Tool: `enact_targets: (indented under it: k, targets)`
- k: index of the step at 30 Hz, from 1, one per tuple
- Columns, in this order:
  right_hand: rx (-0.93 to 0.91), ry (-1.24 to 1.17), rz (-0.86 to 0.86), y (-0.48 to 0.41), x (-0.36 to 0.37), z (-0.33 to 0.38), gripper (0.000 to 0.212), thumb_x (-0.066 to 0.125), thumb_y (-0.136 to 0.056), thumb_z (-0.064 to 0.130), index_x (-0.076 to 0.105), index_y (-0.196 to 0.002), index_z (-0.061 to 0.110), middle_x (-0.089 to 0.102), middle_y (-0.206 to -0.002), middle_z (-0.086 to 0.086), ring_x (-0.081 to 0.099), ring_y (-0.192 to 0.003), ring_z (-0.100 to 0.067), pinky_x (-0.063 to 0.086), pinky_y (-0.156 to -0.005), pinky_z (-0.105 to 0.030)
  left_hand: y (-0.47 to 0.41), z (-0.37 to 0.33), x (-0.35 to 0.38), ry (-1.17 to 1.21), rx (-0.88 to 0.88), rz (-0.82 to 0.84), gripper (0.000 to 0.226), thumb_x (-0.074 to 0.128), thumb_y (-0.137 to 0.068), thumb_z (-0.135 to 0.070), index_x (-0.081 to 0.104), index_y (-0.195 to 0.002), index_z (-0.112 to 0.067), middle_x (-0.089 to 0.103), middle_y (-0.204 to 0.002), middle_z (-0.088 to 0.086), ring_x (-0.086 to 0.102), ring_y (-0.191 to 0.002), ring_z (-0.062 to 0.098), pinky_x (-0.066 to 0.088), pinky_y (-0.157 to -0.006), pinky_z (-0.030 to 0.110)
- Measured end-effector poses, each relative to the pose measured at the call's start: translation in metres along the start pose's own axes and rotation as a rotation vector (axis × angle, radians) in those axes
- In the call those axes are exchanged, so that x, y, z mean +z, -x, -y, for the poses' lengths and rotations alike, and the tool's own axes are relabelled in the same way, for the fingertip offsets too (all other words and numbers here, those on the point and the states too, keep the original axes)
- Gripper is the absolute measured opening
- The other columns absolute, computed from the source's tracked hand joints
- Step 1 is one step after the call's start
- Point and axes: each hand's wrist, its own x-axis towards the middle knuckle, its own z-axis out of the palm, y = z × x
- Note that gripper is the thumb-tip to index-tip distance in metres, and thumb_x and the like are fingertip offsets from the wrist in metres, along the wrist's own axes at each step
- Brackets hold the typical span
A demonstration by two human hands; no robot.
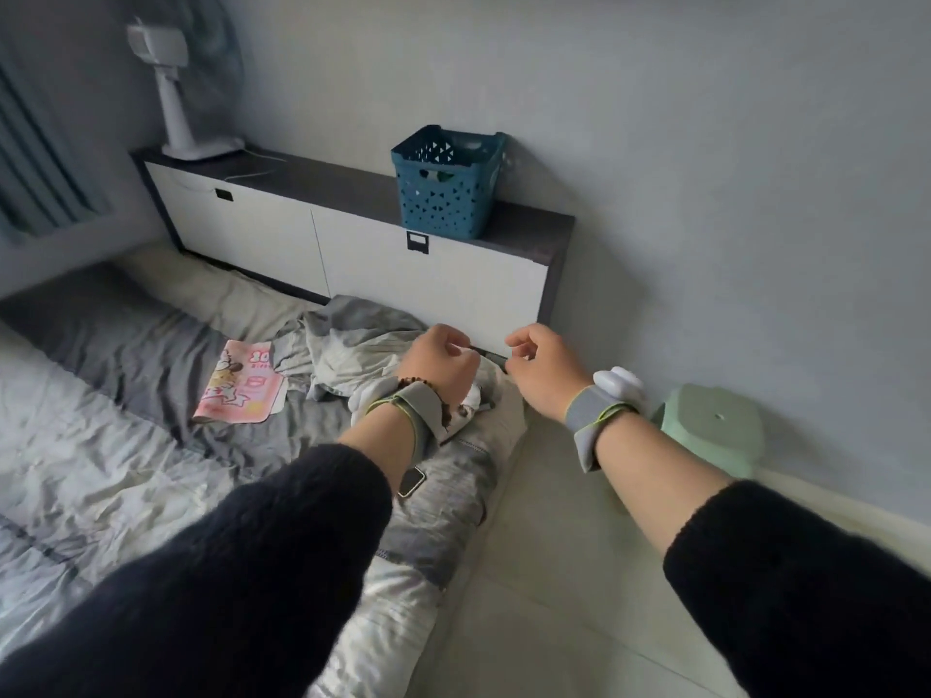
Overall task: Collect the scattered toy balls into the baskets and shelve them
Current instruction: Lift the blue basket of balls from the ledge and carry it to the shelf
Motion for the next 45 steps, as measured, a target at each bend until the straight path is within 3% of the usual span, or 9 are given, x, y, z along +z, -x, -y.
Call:
enact_targets:
  k: [9,13,16,23,29,33,37,41,45]
  targets:
    - [0.035,-0.042,-0.025,-0.175,-0.03,-0.026,0.026,0.057,-0.087,0.013,0.061,-0.113,0.017,0.062,-0.108,-0.002,0.058,-0.101,-0.022,0.045,-0.088,-0.029,-0.172,-0.049,0.058,0.103,-0.035,0.03,0.025,0.054,-0.078,-0.021,0.057,-0.103,-0.016,0.065,-0.099,0.01,0.065,-0.092,0.033,0.056,-0.081,0.047]
    - [-0.01,-0.044,0.016,-0.252,-0.04,-0.041,0.026,0.057,-0.089,0.015,0.06,-0.115,0.017,0.06,-0.109,-0.001,0.057,-0.104,-0.021,0.046,-0.092,-0.032,-0.242,-0.061,0.087,0.128,-0.066,-0.021,0.027,0.055,-0.081,-0.02,0.057,-0.107,-0.015,0.063,-0.097,0.008,0.064,-0.09,0.03,0.057,-0.076,0.042]
    - [-0.046,-0.048,0.043,-0.306,-0.049,-0.051,0.026,0.057,-0.089,0.016,0.06,-0.115,0.018,0.058,-0.107,0.001,0.057,-0.103,-0.02,0.045,-0.084,-0.029,-0.286,-0.071,0.102,0.13,-0.113,-0.043,0.026,0.054,-0.082,-0.021,0.055,-0.107,-0.017,0.062,-0.099,0.006,0.063,-0.086,0.025,0.055,-0.069,0.034]
    - [-0.144,-0.034,0.205,-0.451,-0.064,-0.056,0.027,0.058,-0.089,0.017,0.058,-0.117,0.02,0.061,-0.106,0.001,0.059,-0.103,-0.021,0.043,-0.082,-0.028,-0.391,-0.089,0.137,0.12,-0.212,-0.209,0.023,0.055,-0.08,-0.023,0.053,-0.103,-0.021,0.061,-0.098,0.003,0.063,-0.088,0.023,0.058,-0.076,0.039]
    - [-0.179,-0.051,0.276,-0.547,-0.045,-0.047,0.046,0.058,-0.09,0.02,0.041,-0.132,0.017,0.061,-0.112,-0.005,0.057,-0.101,-0.025,0.044,-0.088,-0.034,-0.484,-0.083,0.138,0.096,-0.237,-0.28,0.027,0.054,-0.081,-0.026,0.054,-0.107,-0.016,0.062,-0.095,0.006,0.061,-0.081,0.023,0.058,-0.077,0.042]
    - [-0.168,-0.042,0.306,-0.603,-0.027,-0.045,0.047,0.059,-0.09,0.024,0.041,-0.132,0.017,0.061,-0.112,-0.005,0.057,-0.099,-0.025,0.041,-0.084,-0.032,-0.541,-0.073,0.132,0.121,-0.283,-0.297,0.03,0.054,-0.081,-0.027,0.054,-0.109,-0.014,0.058,-0.074,0.002,0.055,-0.063,0.017,0.056,-0.067,0.036]
    - [-0.165,-0.046,0.302,-0.645,-0.014,-0.047,0.048,0.059,-0.089,0.029,0.041,-0.132,0.017,0.061,-0.112,-0.005,0.058,-0.096,-0.026,0.044,-0.083,-0.034,-0.574,-0.066,0.128,0.088,-0.299,-0.271,0.01,0.053,-0.081,-0.028,0.051,-0.084,-0.019,0.05,-0.068,0.003,0.046,-0.058,0.021,0.041,-0.058,0.027]
    - [-0.119,-0.071,0.322,-0.696,-0.002,-0.046,0.056,0.059,-0.087,0.032,0.039,-0.136,0.013,0.058,-0.12,-0.008,0.059,-0.104,-0.031,0.048,-0.09,-0.04,-0.61,-0.058,0.127,0.036,-0.433,-0.262,0.028,0.051,-0.084,-0.037,0.049,-0.07,-0.012,0.047,-0.062,0.003,0.042,-0.05,0.018,0.029,-0.049,0.024]
    - [-0.028,-0.121,0.366,-0.749,0.008,-0.047,0.074,0.057,-0.087,0.036,0.023,-0.148,0.012,0.054,-0.126,-0.011,0.057,-0.109,-0.03,0.05,-0.089,-0.043,-0.646,-0.052,0.135,0.22,-0.606,-0.307,0.04,0.055,-0.083,-0.038,0.055,-0.106,-0.006,0.055,-0.085,0.01,0.051,-0.064,0.019,0.037,-0.053,0.025]
